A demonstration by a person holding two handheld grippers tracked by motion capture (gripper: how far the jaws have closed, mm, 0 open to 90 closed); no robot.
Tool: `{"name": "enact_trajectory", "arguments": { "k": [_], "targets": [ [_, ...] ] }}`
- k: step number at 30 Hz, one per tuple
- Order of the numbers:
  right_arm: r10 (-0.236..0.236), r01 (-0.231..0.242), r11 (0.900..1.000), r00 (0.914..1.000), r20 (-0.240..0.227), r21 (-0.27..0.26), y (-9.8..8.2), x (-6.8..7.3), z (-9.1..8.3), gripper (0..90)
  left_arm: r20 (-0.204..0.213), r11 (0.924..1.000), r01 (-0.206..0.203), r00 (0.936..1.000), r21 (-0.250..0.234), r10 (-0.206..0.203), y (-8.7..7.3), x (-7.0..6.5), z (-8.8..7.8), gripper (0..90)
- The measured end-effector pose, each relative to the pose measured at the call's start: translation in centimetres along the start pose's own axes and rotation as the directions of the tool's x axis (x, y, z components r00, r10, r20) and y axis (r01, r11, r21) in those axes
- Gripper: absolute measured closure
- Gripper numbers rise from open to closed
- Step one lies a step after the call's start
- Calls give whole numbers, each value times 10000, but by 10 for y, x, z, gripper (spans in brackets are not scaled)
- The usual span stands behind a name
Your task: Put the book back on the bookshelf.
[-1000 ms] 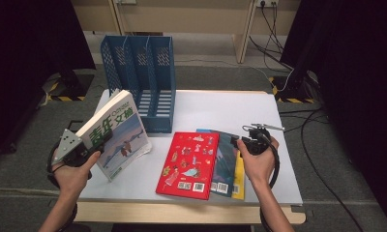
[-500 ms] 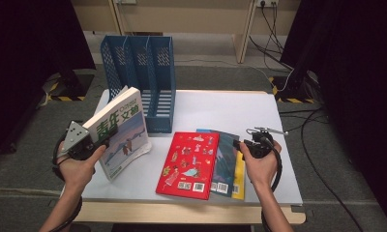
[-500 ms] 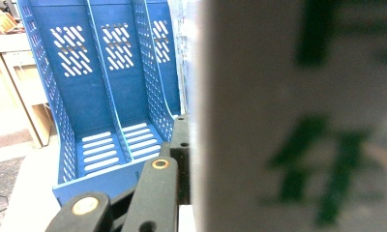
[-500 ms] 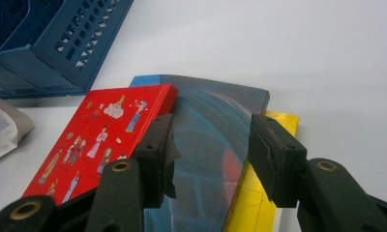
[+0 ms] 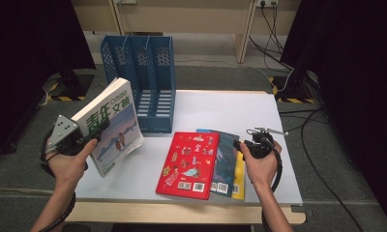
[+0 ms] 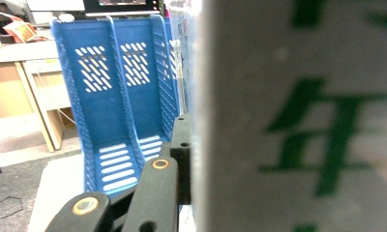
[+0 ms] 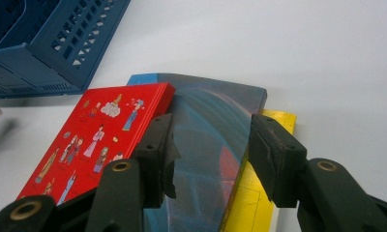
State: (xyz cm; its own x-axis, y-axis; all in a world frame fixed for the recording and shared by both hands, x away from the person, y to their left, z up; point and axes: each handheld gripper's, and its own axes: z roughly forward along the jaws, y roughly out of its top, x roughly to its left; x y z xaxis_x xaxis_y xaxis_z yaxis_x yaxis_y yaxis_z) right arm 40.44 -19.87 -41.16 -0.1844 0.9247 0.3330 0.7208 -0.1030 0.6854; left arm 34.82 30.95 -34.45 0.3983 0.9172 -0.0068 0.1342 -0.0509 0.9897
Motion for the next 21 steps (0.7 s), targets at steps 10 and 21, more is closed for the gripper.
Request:
{"name": "enact_trajectory", "arguments": {
  "k": [10, 21],
  "targets": [
    [-69, 69, 10000, 10000, -27, 21, -1, 3, 3, 524, -374, 9997, -14, 9993, -234, 5, 16, 8, -5, 737],
    [-58, 58, 10000, 10000, -45, -12, -3, 3, 5, 524, -647, 9986, -27, 9979, -522, -7, 34, 15, -5, 737]
  ]
}}
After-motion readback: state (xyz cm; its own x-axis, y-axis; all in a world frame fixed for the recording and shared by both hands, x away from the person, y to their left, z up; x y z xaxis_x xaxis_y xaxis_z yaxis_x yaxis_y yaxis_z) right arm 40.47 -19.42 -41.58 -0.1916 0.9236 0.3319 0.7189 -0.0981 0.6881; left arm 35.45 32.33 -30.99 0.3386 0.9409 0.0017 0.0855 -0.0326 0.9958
